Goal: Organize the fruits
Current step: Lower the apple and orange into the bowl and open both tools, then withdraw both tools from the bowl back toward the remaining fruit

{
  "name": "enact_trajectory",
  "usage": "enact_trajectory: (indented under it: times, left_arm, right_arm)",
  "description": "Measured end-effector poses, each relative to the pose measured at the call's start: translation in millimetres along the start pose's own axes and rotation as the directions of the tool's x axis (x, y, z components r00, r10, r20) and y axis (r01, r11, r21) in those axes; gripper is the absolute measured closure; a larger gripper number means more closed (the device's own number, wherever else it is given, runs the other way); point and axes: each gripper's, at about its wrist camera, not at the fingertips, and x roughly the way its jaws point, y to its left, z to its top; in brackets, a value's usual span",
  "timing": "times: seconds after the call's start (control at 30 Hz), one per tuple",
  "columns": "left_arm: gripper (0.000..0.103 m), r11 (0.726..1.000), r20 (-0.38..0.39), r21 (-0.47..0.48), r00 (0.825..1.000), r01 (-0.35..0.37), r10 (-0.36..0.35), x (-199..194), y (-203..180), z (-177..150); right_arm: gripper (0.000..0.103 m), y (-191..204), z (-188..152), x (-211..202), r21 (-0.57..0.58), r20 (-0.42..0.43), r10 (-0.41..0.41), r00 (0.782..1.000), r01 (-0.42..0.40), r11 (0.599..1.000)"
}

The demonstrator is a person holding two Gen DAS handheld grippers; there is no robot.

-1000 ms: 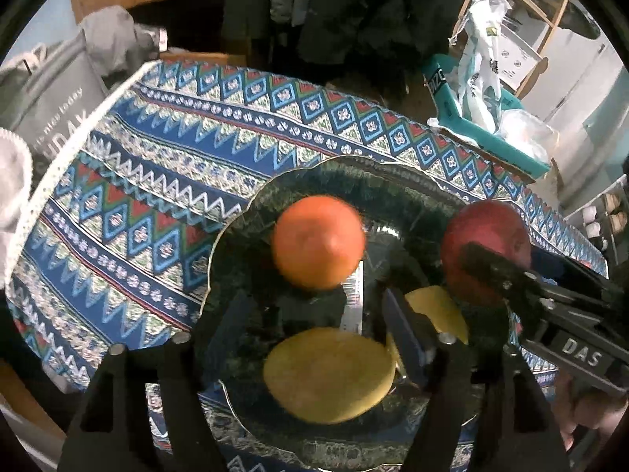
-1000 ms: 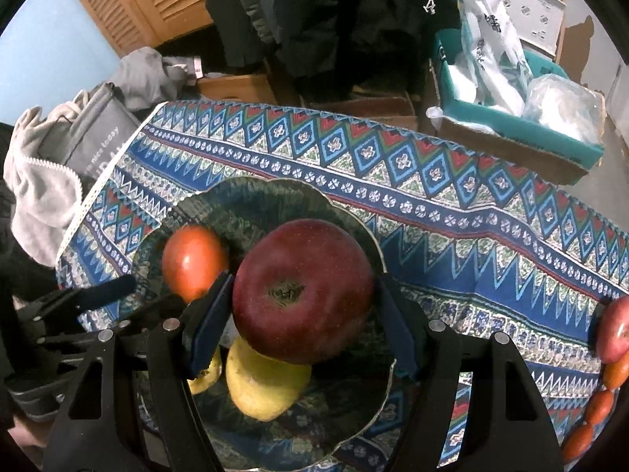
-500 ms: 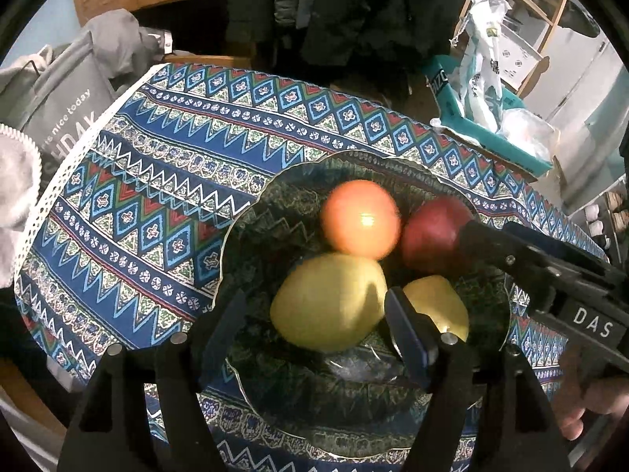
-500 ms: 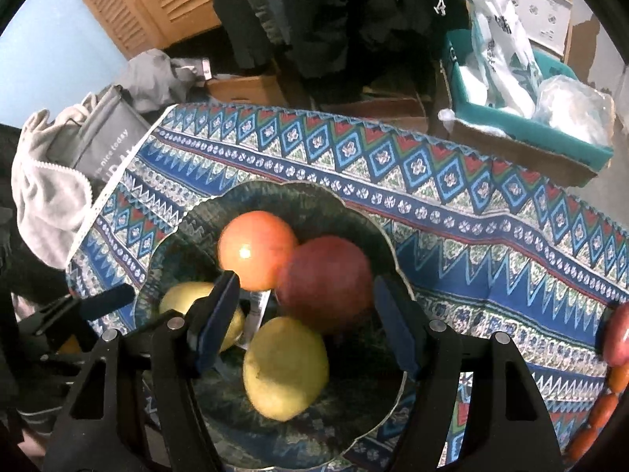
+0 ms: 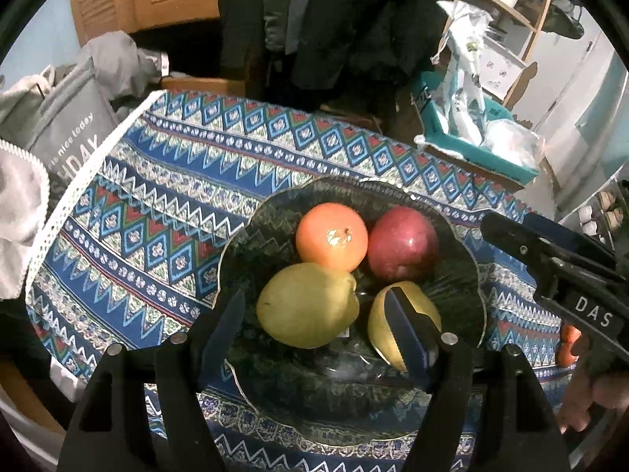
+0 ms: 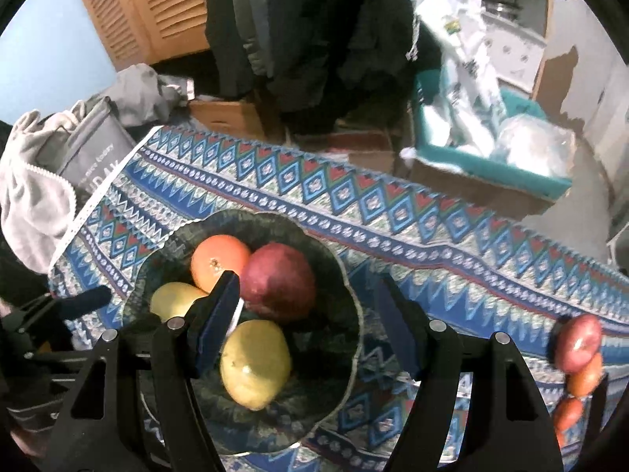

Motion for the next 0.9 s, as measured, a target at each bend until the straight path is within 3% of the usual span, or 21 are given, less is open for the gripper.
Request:
enact_trajectory:
  times: [0.5, 0.9]
  left_arm:
    - [0.025, 0.995, 0.123, 0.096, 0.992, 0.017, -0.029, -48.0, -36.8, 8.2]
    - [0.022, 0.984, 0.156, 0.167, 0.983, 0.067, -0.093, -70.6, -74.9, 6.9]
  right_arm:
    - [0.031, -10.2, 4.0, -57.1, -0.029, 0.098, -0.142, 0.985, 0.146, 0.989]
    - [0.031, -35.4, -0.3, -112.3, 0.017, 0.172, -0.210, 0.963, 0.210, 0.978]
